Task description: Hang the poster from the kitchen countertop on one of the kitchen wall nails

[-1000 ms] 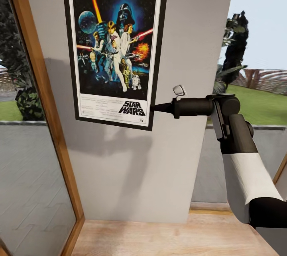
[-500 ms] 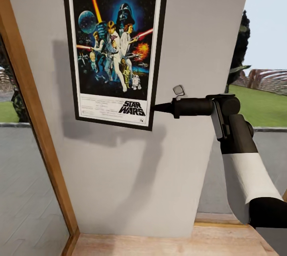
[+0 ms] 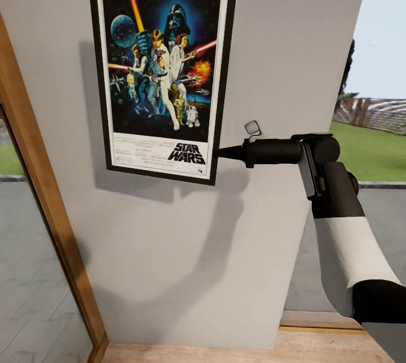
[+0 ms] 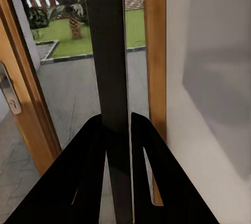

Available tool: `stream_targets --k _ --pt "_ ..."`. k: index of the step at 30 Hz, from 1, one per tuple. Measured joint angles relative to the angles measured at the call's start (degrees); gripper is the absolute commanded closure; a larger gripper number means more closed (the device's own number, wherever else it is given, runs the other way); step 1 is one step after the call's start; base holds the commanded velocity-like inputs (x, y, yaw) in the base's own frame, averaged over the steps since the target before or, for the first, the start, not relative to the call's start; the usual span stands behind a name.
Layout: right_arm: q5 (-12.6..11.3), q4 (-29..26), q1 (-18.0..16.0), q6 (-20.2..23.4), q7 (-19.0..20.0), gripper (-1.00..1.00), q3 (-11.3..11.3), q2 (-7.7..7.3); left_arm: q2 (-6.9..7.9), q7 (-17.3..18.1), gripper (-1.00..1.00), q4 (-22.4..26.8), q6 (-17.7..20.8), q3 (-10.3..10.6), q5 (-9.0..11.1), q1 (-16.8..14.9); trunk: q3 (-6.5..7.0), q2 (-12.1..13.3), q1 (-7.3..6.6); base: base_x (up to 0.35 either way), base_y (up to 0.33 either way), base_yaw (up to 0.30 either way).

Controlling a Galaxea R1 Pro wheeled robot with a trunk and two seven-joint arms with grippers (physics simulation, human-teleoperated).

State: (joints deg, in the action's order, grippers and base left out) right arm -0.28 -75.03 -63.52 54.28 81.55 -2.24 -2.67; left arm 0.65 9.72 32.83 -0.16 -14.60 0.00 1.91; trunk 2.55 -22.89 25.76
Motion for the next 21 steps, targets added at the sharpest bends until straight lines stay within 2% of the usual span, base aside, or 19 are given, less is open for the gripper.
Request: stream_targets --k 7,15,21 --pt "0.0 0.0 0.0 0.0 0.0 1.0 0.0 -0.02 0.0 0.0 -1.0 0.0 0.0 0.0 0.0 0.0 0.0 0.0 0.0 0.002 0.0 0.0" --pt "0.0 0.0 0.0 0.0 0.0 1.0 0.0 -0.02 0.0 0.0 -1.0 0.0 0.0 0.0 0.0 0.0 0.0 0.0 -0.03 0.262 0.0 0.0" --pt "0.0 0.0 0.0 0.0 0.0 1.0 0.0 0.04 0.0 0.0 -1.0 0.1 0.0 0.0 0.0 0.0 0.0 0.0 0.0 0.09 0.0 0.0"
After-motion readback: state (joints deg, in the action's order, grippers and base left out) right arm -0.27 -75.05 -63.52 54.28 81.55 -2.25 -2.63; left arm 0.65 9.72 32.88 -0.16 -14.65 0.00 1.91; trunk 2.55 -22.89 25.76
